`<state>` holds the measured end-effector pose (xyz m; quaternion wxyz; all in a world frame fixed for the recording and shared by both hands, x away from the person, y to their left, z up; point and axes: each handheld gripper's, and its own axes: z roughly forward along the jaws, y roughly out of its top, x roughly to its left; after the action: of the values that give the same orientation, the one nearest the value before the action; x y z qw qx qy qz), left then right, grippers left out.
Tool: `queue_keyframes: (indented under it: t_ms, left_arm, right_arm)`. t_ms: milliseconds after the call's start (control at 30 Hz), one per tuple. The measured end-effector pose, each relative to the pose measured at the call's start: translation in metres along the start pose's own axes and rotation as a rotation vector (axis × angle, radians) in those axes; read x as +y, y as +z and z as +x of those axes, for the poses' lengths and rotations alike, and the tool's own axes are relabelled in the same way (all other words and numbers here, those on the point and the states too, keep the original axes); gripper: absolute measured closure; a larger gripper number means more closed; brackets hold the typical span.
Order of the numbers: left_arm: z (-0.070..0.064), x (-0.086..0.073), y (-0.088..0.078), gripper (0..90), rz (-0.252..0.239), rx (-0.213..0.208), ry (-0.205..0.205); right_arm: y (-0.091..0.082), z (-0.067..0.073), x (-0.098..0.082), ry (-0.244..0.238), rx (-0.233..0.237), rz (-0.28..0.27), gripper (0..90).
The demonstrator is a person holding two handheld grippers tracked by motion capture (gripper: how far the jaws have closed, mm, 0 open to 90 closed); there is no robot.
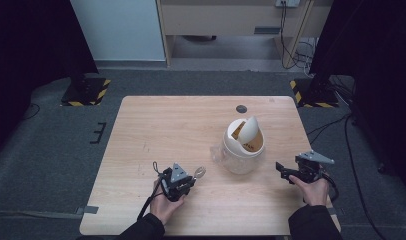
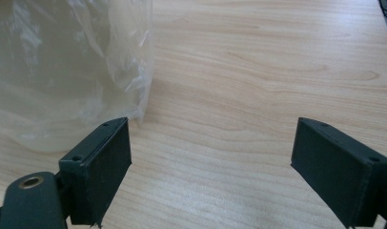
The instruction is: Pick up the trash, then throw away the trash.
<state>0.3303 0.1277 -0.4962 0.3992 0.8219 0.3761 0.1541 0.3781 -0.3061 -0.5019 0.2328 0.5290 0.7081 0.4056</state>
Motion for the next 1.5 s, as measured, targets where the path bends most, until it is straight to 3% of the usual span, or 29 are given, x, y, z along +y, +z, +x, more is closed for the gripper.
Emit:
queue_keyframes:
  t_ms: [167, 300, 333, 367, 400, 467, 800, 1100, 1500]
  left_arm:
    - [0.001, 0.009, -0.014, 79.9, -0.083, -0.005, -0.007]
    - [0.001, 0.019, -0.03, 79.9, -0.175, -0.002, 0.003]
    - [0.001, 0.019, -0.03, 79.9, -0.175, -0.002, 0.003]
    - [0.001, 0.024, -0.038, 79.9, -0.222, -0.004, 0.007]
    - [0.001, 0.024, -0.038, 79.9, -0.222, -0.004, 0.007]
    - [0.003, 0.03, -0.051, 79.9, -0.289, 0.002, 0.008]
    - [0.004, 0.048, -0.077, 79.9, -0.414, -0.006, 0.017]
    - [-0.002, 0.066, -0.088, 79.9, -0.484, -0.017, 0.038]
    - [-0.028, 0.08, -0.07, 79.9, -0.497, -0.048, 0.12]
  right_arm:
    - [-0.002, 0.002, 0.004, 0.017, 0.013, -0.029, 13.1]
    - [-0.008, 0.006, 0.013, 0.017, 0.021, -0.085, 12.9]
    - [-0.009, 0.007, 0.015, 0.019, 0.026, -0.101, 13.0]
    - [-0.012, 0.009, 0.018, 0.026, 0.031, -0.124, 14.0]
    - [-0.012, 0.009, 0.018, 0.026, 0.031, -0.124, 14.0]
    - [-0.022, 0.012, 0.028, 0.03, 0.058, -0.169, 17.2]
    - [-0.049, 0.02, 0.055, 0.048, 0.099, -0.312, 18.5]
    - [-0.068, 0.032, 0.071, 0.023, 0.153, -0.411, 22.4]
    - [-0.091, 0.069, 0.092, -0.021, 0.287, -0.471, 28.6]
